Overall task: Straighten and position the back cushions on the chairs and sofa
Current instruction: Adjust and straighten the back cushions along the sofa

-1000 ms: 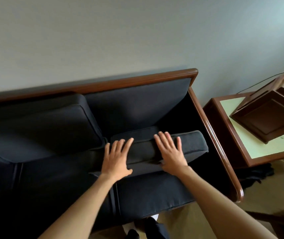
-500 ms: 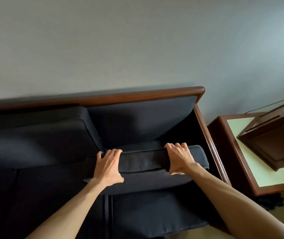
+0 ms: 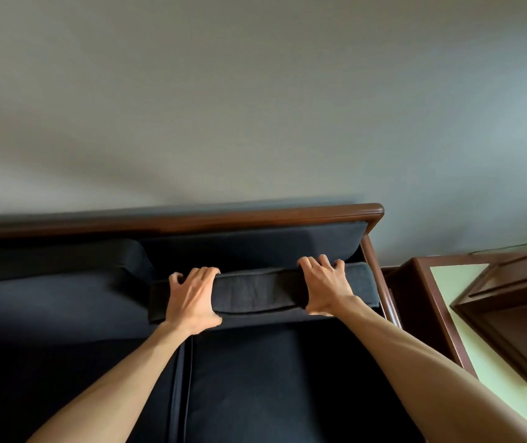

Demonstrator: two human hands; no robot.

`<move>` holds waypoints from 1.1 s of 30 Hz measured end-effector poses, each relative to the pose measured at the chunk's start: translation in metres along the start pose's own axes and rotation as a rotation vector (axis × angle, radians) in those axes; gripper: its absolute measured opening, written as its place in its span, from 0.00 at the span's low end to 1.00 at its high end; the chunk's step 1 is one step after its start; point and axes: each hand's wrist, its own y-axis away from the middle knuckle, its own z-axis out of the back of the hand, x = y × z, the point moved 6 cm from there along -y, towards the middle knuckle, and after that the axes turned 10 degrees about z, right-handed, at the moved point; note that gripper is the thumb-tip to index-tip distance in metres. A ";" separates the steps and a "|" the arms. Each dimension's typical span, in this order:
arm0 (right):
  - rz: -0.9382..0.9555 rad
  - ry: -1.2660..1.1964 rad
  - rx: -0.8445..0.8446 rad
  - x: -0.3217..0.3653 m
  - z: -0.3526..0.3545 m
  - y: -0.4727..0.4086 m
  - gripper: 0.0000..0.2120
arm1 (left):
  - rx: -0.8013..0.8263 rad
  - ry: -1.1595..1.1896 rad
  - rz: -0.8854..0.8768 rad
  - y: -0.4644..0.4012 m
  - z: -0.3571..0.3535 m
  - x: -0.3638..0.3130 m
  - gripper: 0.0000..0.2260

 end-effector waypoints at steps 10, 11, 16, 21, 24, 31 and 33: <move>0.004 -0.047 0.017 -0.020 -0.012 -0.030 0.45 | 0.076 0.017 0.017 -0.037 -0.015 -0.002 0.43; 0.003 -0.045 0.024 -0.022 -0.010 -0.032 0.46 | 0.081 0.025 0.009 -0.040 -0.012 -0.002 0.44; -0.013 -0.037 0.064 -0.039 -0.005 -0.038 0.48 | 0.097 0.051 -0.002 -0.050 -0.008 -0.015 0.45; 0.031 -0.062 0.045 -0.050 -0.011 -0.035 0.53 | 0.129 0.019 0.019 -0.063 -0.010 -0.020 0.47; 0.057 -0.063 0.034 -0.051 -0.011 -0.035 0.55 | 0.140 0.002 0.007 -0.066 -0.007 -0.020 0.47; 0.041 -0.078 -0.042 -0.054 -0.013 -0.044 0.53 | 0.134 0.023 0.044 -0.081 -0.005 -0.010 0.48; -0.003 -0.077 -0.065 -0.059 -0.019 -0.040 0.52 | 0.144 0.019 0.042 -0.084 -0.010 -0.016 0.50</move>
